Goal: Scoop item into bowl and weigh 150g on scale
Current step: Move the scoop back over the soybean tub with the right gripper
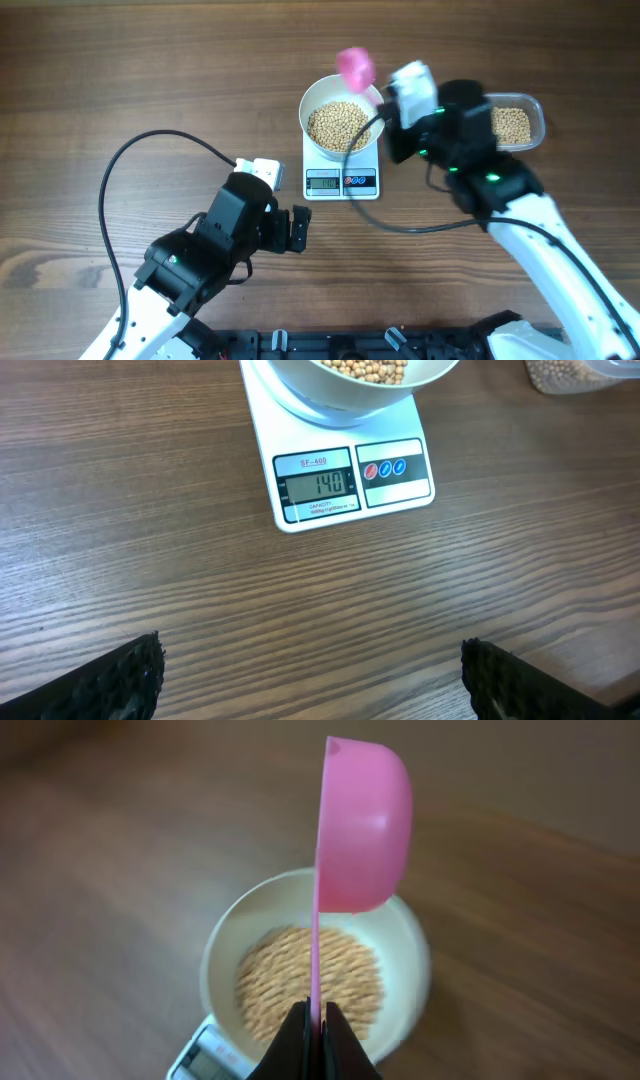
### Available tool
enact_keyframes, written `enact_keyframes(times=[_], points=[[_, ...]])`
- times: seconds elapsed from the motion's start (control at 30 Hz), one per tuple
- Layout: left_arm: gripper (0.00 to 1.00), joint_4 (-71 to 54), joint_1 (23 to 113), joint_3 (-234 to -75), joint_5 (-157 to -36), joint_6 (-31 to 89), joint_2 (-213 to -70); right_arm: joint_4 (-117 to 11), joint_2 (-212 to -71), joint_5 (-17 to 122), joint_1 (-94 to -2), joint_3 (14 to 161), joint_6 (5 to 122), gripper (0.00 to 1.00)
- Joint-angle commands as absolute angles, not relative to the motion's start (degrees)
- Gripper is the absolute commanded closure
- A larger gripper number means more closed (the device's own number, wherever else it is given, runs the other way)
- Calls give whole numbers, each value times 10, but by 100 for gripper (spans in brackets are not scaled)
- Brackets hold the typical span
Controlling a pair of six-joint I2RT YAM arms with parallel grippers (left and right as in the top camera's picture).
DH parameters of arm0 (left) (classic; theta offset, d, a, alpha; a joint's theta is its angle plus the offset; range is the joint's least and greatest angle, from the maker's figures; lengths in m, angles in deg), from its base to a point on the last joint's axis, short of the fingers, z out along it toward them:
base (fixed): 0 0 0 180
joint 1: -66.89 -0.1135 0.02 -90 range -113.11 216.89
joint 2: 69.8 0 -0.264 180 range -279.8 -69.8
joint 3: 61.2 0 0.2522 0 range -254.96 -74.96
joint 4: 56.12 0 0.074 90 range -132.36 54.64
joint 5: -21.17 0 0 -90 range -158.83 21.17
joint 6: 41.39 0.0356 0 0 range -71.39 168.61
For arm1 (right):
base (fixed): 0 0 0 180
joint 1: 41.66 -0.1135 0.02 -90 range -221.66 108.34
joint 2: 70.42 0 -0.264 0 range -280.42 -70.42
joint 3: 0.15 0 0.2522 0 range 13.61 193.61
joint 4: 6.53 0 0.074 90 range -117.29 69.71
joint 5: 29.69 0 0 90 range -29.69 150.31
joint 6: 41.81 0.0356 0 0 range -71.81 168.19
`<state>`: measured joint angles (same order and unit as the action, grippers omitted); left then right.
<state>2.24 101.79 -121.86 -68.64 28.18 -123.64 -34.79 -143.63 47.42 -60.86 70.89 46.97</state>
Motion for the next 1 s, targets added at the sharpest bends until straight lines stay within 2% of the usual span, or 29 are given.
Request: enact_keyframes(times=[0.0,0.07,0.23,0.37,0.47,0.67,0.97], points=[[0,21,1020,-1227,-677,289,-1238,-354,-1390,447,-524,727,530,96],[0,21,1020,-1227,-677,289,-1238,-383,-1376,416,-458,727,550,96],[0,21,1020,-1227,-677,289,-1238,-497,-1371,349,-362,727,586,96],[0,21,1020,-1227,-677,289,-1238,-582,-1371,350,-321,727,487,96],[0,21,1020,-1227,-677,289,-1238,-584,-1371,352,-307,727,437,96],[0,21,1020,-1227,-677,289,-1238,-538,-1371,355,-285,727,419,96],[0,21,1020,-1227,-677,289,-1238,-543,-1371,354,-252,727,423,96]])
